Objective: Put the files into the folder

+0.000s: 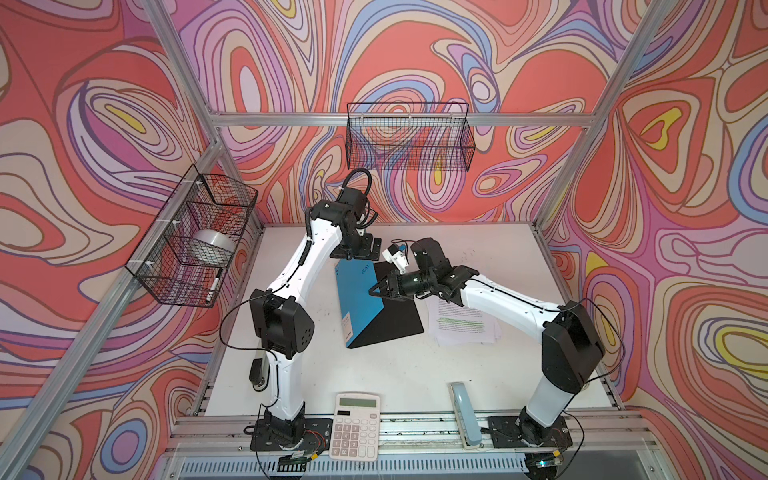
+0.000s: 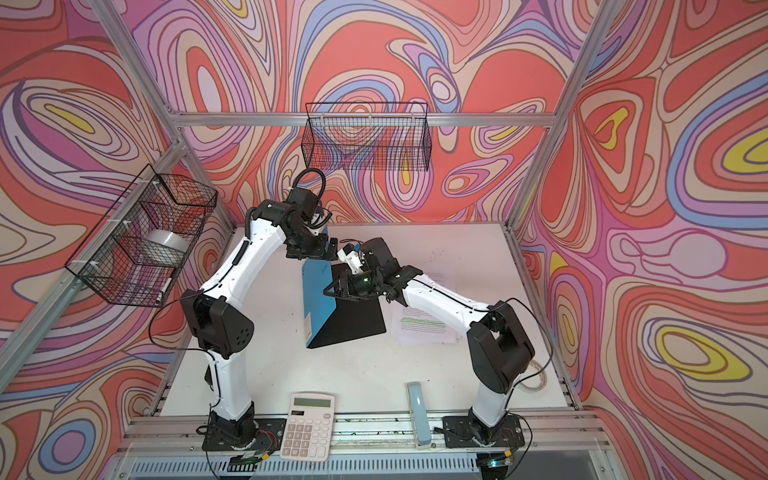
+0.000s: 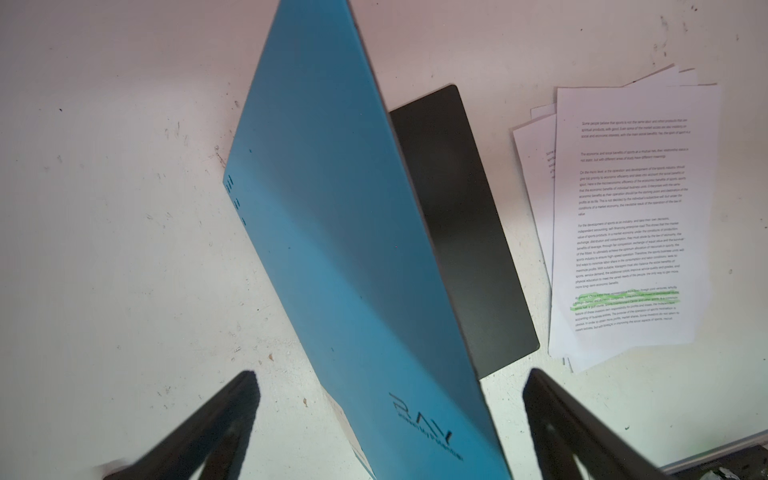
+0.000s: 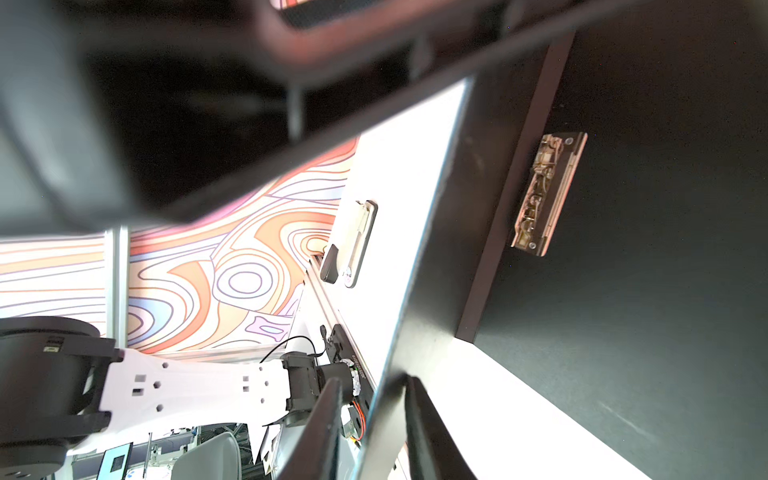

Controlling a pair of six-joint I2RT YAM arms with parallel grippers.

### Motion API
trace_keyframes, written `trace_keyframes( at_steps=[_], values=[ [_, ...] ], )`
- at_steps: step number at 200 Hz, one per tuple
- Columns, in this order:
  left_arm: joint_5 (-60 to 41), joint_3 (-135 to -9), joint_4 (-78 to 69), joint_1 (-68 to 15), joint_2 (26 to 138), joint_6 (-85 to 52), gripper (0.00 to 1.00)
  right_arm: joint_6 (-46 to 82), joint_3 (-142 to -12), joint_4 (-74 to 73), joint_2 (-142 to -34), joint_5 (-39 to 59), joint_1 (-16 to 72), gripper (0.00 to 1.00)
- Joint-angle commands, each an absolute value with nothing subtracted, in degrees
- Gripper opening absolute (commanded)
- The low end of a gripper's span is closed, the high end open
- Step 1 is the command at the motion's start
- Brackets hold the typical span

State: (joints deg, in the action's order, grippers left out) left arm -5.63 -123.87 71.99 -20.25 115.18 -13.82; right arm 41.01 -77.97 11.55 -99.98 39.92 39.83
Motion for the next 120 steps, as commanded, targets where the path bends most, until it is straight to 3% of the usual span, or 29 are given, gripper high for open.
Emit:
trace_keyframes(
  at_steps=[1,75,120],
  values=[
    [-3.88,-122.59,74.18,-19.46,114.81,-15.09,0.99,42.33,-77.33,8.05,-97.56,39.04,41.24,0.29],
    [0.44,-118.73,73.92,-17.25,111.7,-15.86,0.93,43.2,-80.71,6.56,-99.73,36.22,45.12,0.32],
    [0.67,-117.0,73.63,-14.14,109.89,-15.91,0.83,43.87,-81.91,3.52,-100.54,37.6,46.12,0.34]
  ],
)
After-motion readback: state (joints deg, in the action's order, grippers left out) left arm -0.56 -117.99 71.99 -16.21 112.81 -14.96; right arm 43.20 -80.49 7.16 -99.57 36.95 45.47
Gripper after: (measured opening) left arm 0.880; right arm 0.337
